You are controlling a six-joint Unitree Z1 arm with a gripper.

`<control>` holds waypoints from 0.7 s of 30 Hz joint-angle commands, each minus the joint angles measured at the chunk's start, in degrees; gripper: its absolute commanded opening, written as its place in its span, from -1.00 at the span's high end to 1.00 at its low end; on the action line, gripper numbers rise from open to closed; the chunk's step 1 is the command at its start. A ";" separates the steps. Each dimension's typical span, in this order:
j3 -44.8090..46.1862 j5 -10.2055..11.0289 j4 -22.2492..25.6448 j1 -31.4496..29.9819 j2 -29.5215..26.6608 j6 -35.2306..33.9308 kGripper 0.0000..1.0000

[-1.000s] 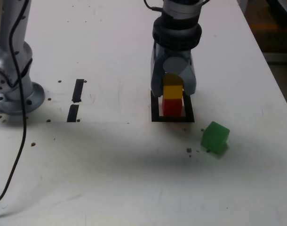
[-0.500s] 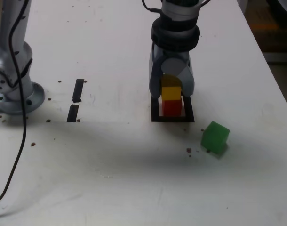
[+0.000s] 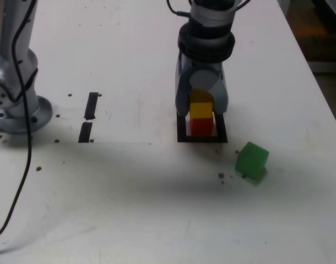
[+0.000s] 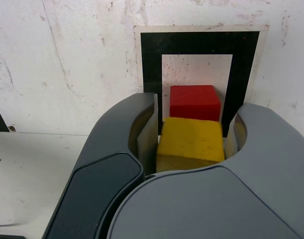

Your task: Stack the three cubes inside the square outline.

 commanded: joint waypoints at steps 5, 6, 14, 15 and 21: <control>0.19 0.28 -0.52 -0.07 0.25 0.01 -0.46; 0.24 0.38 -0.65 -0.07 0.21 0.06 -0.54; 1.42 0.65 -1.68 -0.07 -0.41 0.90 -0.96; 1.57 0.68 -1.76 -0.07 -0.68 1.05 -0.98; 2.51 1.46 -1.43 -0.07 -3.45 0.88 -0.99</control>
